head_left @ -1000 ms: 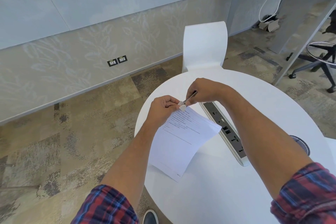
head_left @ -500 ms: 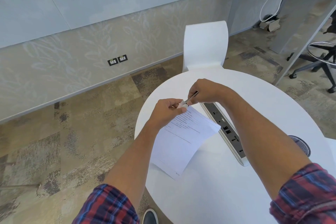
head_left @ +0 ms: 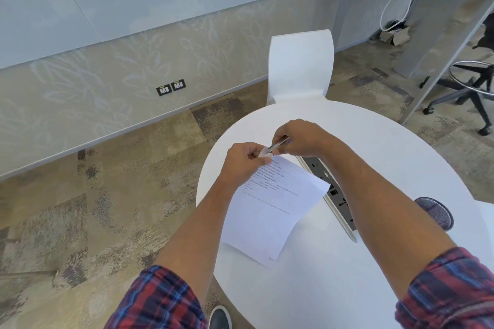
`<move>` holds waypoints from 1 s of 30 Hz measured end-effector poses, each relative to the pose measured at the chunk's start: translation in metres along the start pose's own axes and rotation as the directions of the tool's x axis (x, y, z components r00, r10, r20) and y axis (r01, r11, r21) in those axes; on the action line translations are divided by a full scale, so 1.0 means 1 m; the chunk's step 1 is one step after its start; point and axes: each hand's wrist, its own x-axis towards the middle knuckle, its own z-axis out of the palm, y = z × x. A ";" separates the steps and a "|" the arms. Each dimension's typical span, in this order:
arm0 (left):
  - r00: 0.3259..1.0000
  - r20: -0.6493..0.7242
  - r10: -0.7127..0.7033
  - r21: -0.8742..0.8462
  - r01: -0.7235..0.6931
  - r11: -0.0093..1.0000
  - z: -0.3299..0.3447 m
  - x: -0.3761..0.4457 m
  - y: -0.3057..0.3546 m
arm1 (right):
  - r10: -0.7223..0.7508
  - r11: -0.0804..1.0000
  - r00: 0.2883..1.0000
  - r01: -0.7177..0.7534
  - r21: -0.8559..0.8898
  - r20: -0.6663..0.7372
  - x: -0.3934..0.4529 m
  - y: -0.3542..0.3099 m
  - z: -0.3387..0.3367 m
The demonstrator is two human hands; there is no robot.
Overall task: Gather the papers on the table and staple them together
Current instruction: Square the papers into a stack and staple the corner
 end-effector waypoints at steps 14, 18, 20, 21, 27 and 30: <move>0.978 -0.208 -0.035 -0.003 0.035 0.999 0.002 -0.006 -0.014 | 0.290 0.236 0.955 -0.016 0.972 -0.055 -0.032 0.033 0.048; 0.961 -0.256 0.104 0.135 -0.070 0.988 0.010 -0.010 -0.002 | 0.292 0.037 0.956 -0.052 0.998 0.039 -0.038 0.022 0.070; 0.939 -0.260 0.226 0.224 -0.169 0.960 0.014 -0.012 0.003 | 0.318 0.015 0.947 -0.059 0.998 0.051 -0.042 0.015 0.083; 0.924 -0.251 0.288 0.286 -0.214 0.934 0.016 -0.013 0.004 | 0.360 0.009 0.930 -0.074 0.997 0.066 -0.044 0.012 0.087; 0.756 -0.021 0.655 0.658 -0.482 0.578 0.028 -0.017 0.008 | 0.435 -0.186 0.883 -0.104 0.977 0.177 -0.044 0.006 0.099; 0.637 0.115 0.763 0.744 -0.564 0.358 0.031 -0.022 0.006 | 0.416 -0.180 0.897 -0.080 0.980 0.150 -0.044 0.011 0.103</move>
